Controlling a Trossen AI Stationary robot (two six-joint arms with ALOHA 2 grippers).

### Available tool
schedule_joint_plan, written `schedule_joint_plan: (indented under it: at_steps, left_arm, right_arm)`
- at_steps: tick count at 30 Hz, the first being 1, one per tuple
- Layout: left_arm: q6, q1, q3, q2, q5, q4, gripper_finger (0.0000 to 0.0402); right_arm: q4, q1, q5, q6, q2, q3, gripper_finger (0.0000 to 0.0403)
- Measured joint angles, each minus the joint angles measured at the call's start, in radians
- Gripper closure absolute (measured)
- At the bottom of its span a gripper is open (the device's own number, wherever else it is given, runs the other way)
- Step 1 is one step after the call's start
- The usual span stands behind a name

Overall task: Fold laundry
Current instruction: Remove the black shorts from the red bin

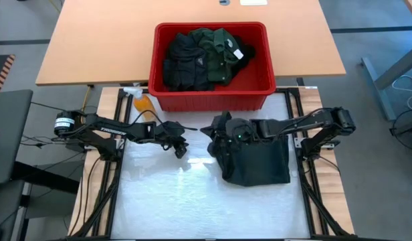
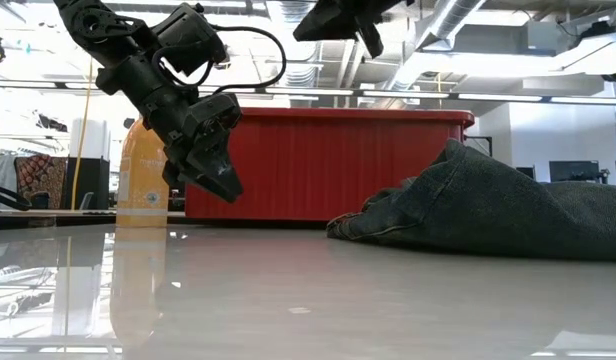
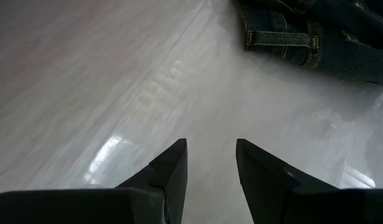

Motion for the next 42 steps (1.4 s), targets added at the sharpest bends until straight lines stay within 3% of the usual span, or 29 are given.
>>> schedule_joint_plan:
  at_steps: [8, 15, 18, 21, 24, 28, 34, 38, 42]
  left_arm:
    - [-0.114, -0.004, 0.000, 0.000, 0.008, 0.009, 0.0277]
    - [-0.159, 0.007, 0.000, 0.008, -0.247, 0.020, 0.0277]
    - [-0.112, 0.010, 0.000, 0.008, -0.243, -0.025, 0.0277]
    - [-0.085, 0.010, 0.000, 0.009, -0.232, -0.088, 0.0277]
    - [-0.099, 0.010, 0.000, 0.015, -0.253, -0.106, 0.0277]
    - [-0.116, 0.010, 0.000, 0.015, -0.275, -0.108, 0.0277]
    - [-0.231, 0.010, 0.000, 0.015, -0.191, -0.106, 0.0277]
    - [-0.275, 0.010, 0.000, 0.015, -0.147, -0.105, 0.0277]
    - [-0.305, 0.010, 0.000, 0.015, -0.145, -0.103, 0.0277]
  right_arm:
    - [0.006, -0.153, 0.006, -0.092, 0.000, 0.157, 0.0372]
    - [-0.091, -0.372, -0.001, -0.183, 0.003, 0.285, 0.0358]
    - [-0.122, -0.502, -0.111, -0.165, 0.007, 0.296, 0.0352]
    - [-0.117, -0.644, -0.287, -0.110, 0.043, 0.297, 0.0343]
    - [-0.100, -0.767, -0.439, -0.107, 0.117, 0.297, 0.0327]
    - [-0.043, -0.877, -0.511, -0.198, 0.231, 0.311, 0.0288]
    - [-0.056, -0.927, -0.739, -0.206, 0.456, 0.506, 0.0206]
    - [-0.194, -0.912, -0.730, -0.257, 0.643, 0.726, 0.0161]
    - [-0.317, -0.895, -0.619, -0.293, 0.798, 0.941, 0.0146]
